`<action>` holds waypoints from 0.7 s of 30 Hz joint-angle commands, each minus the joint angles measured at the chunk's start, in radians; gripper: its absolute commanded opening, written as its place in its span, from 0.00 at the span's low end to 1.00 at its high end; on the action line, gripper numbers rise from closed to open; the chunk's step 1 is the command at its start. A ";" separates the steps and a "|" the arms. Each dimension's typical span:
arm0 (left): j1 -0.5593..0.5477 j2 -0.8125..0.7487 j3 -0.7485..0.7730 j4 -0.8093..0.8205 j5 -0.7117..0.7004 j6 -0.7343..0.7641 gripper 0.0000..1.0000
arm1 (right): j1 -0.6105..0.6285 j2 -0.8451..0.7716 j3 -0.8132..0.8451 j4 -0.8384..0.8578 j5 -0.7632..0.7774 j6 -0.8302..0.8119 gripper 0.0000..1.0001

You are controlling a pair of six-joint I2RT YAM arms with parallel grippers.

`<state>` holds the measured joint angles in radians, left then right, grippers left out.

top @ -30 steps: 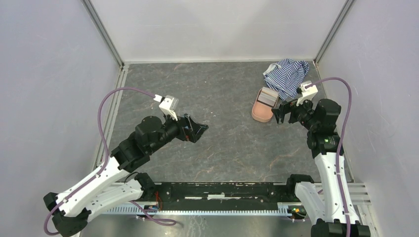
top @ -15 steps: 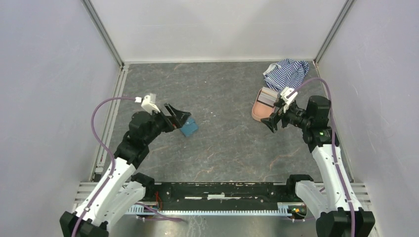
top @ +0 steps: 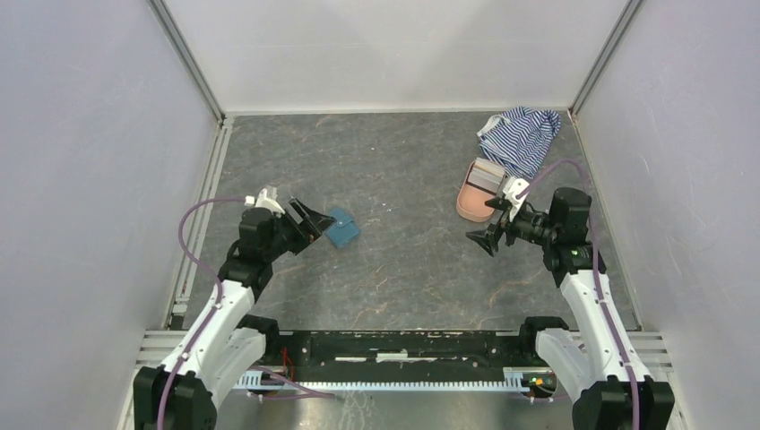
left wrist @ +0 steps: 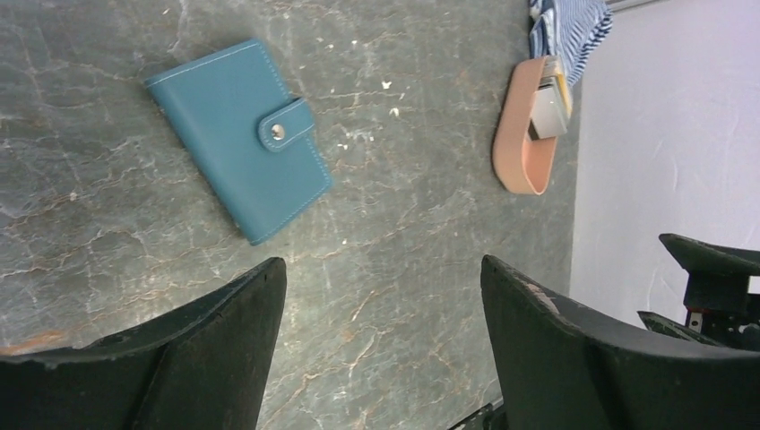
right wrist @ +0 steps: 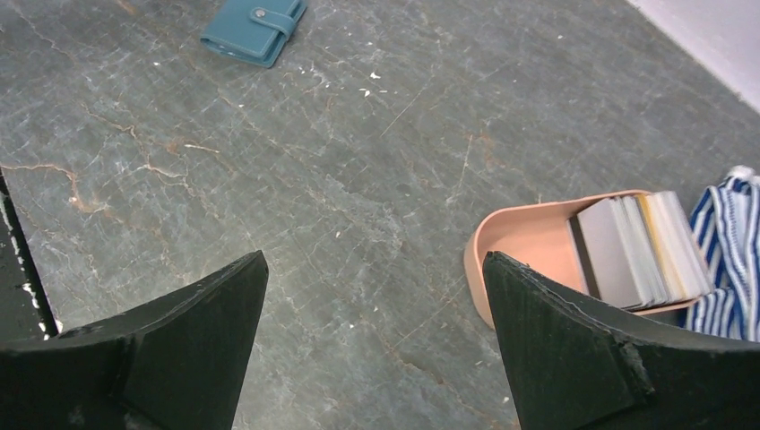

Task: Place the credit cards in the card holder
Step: Pick up the card holder from the center of the board.

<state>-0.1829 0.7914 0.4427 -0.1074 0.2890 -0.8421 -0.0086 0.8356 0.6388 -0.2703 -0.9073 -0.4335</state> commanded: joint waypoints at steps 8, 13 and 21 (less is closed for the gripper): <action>0.007 0.090 -0.139 0.223 -0.197 -0.062 0.76 | -0.019 0.009 -0.068 0.110 -0.075 0.037 0.98; 0.007 0.150 -0.172 0.309 -0.196 -0.077 0.74 | -0.019 0.010 -0.074 0.115 -0.073 0.041 0.98; 0.007 0.346 -0.187 0.512 -0.141 -0.120 0.66 | -0.022 0.010 -0.085 0.126 -0.067 0.047 0.98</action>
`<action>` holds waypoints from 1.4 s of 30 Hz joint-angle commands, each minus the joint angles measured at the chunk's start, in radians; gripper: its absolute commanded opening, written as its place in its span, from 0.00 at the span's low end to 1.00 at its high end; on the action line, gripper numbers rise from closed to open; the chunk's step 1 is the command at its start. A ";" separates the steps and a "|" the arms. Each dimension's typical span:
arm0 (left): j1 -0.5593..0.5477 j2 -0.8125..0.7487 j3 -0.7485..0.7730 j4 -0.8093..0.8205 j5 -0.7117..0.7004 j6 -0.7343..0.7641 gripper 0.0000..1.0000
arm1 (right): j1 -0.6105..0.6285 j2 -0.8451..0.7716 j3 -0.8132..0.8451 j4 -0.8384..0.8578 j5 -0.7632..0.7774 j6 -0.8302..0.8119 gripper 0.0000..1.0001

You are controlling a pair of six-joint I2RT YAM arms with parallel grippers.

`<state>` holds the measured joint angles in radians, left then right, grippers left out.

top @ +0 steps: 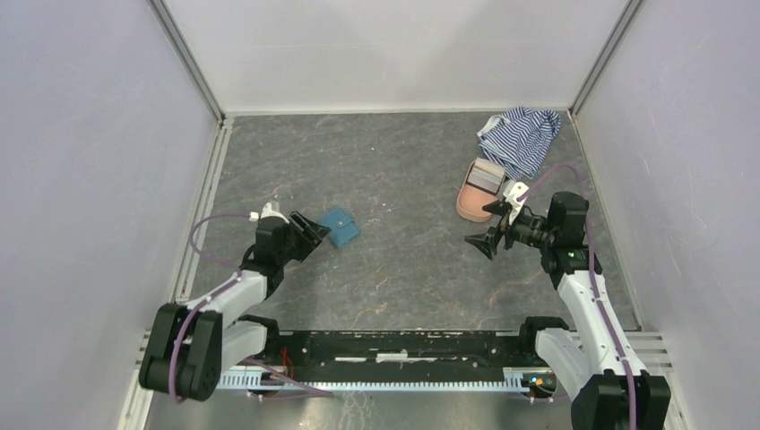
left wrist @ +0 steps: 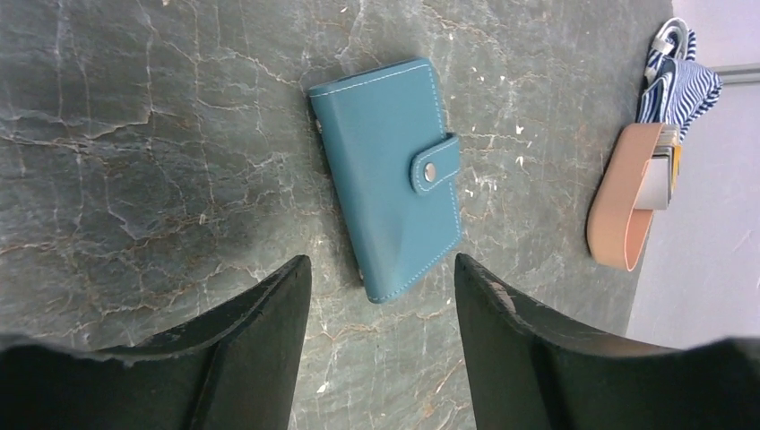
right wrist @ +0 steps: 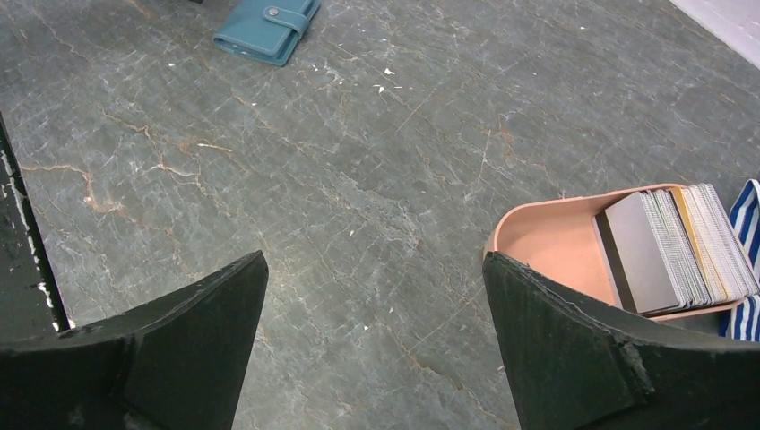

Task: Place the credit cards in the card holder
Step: Pick up the card holder from the center of the board.

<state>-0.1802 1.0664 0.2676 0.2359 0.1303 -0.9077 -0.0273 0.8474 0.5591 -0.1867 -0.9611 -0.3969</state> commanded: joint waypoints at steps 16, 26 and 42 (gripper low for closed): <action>0.002 0.306 0.006 0.339 0.018 -0.078 0.57 | -0.007 -0.002 -0.008 0.043 -0.007 0.010 0.98; 0.003 0.382 0.004 0.389 0.021 -0.074 0.42 | -0.010 -0.003 -0.008 0.043 -0.007 0.012 0.98; -0.025 0.303 -0.012 0.569 0.210 0.029 0.02 | -0.014 0.003 -0.022 0.035 -0.104 -0.019 0.98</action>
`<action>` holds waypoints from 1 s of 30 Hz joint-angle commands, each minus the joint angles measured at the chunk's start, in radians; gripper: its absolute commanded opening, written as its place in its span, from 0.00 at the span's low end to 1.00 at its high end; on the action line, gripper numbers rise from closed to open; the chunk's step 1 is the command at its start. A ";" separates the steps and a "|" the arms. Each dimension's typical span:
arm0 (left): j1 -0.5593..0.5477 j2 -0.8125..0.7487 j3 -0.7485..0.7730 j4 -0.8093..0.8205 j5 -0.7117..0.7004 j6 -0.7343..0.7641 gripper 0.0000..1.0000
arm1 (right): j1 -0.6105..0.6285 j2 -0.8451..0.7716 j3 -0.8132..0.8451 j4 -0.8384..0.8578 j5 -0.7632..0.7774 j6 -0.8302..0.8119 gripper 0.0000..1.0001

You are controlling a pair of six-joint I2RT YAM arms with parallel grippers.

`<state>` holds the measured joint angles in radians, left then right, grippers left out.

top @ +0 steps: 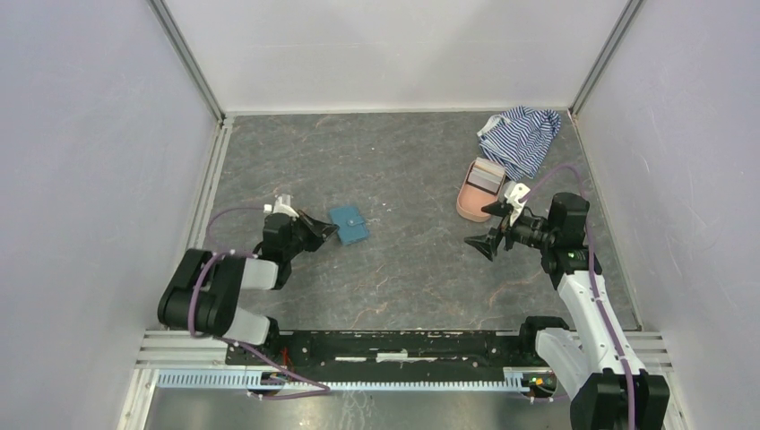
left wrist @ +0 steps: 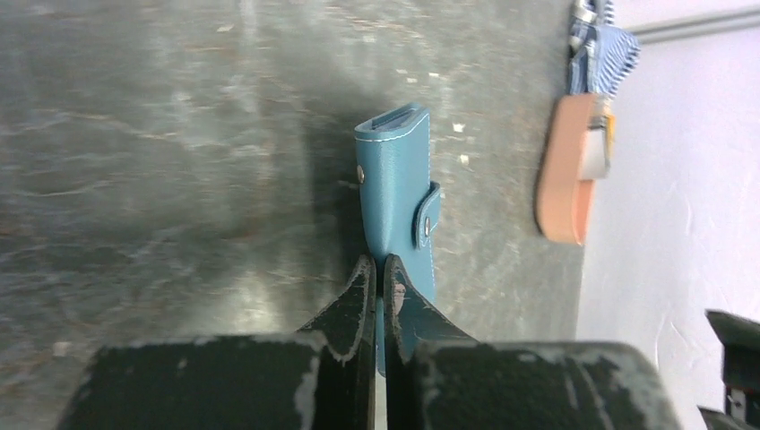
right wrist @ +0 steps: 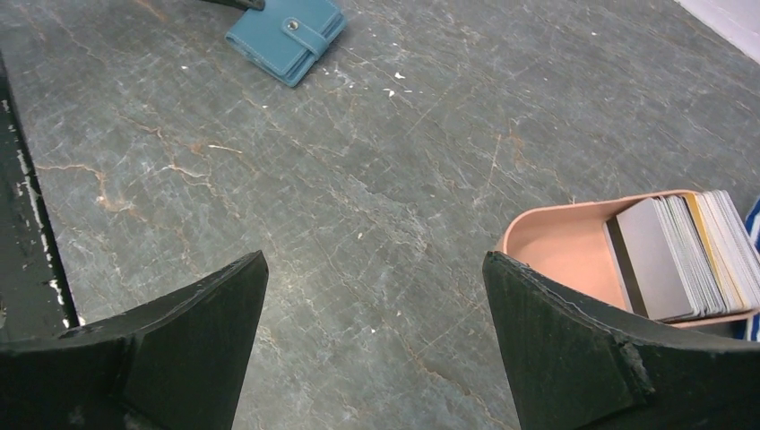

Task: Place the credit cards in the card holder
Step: Pick up the card holder from the center of the board.

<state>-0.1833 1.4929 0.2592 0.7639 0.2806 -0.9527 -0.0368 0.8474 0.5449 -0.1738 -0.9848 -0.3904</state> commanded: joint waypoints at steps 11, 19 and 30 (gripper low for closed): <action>-0.379 -0.345 0.051 -0.130 -0.111 0.011 0.02 | 0.177 0.082 0.102 -0.107 -0.057 -0.112 0.97; -0.737 -0.321 0.209 -0.256 -0.530 -0.122 0.02 | 0.358 0.216 0.204 -0.080 0.117 -0.011 0.77; -0.933 -0.172 0.454 -0.581 -0.854 -0.261 0.02 | 0.455 0.237 0.225 -0.066 0.269 0.033 0.66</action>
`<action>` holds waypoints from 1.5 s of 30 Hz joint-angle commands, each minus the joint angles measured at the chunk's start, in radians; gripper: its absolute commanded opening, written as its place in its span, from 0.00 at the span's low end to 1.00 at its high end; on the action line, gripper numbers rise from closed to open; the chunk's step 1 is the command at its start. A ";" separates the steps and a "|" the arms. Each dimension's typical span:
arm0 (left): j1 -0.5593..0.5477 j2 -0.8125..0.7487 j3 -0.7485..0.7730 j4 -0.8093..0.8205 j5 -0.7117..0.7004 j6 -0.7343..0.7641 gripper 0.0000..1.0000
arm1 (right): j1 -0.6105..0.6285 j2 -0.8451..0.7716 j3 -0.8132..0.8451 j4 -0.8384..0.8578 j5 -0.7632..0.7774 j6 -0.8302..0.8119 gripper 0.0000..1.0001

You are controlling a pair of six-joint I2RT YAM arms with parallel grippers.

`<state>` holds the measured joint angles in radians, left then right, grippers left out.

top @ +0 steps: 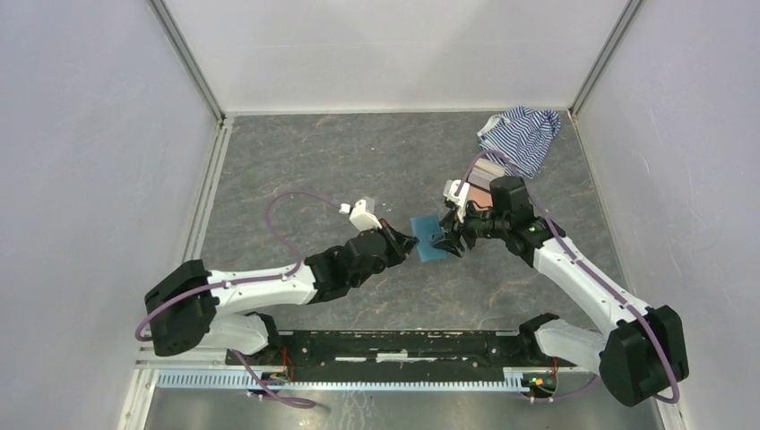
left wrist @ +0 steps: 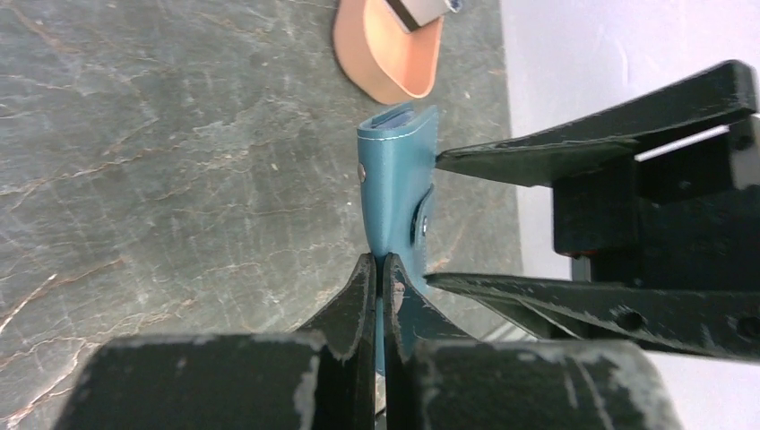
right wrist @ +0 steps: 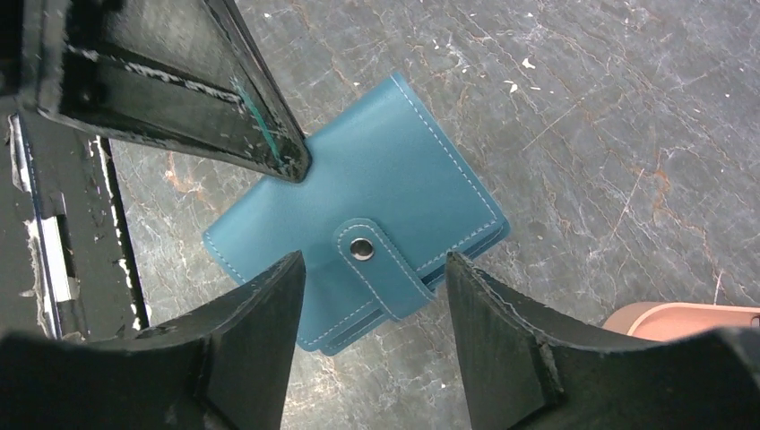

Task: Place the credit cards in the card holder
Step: Pick up the card holder from the center of the board, then open the card holder.

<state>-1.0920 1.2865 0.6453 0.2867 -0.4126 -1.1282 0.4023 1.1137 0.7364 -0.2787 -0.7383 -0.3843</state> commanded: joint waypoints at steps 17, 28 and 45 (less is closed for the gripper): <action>-0.047 0.048 0.098 -0.103 -0.160 -0.111 0.02 | 0.064 0.057 0.039 0.067 0.042 0.108 0.62; -0.070 0.053 0.102 -0.058 -0.139 -0.106 0.02 | 0.096 0.103 0.040 0.073 0.217 0.098 0.57; -0.096 0.010 0.066 -0.050 -0.141 -0.122 0.02 | 0.095 0.065 0.025 0.099 0.294 0.090 0.05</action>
<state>-1.1667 1.3380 0.7059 0.1707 -0.5392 -1.1969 0.5087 1.1980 0.7368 -0.2405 -0.5442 -0.2745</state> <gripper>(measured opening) 0.043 0.093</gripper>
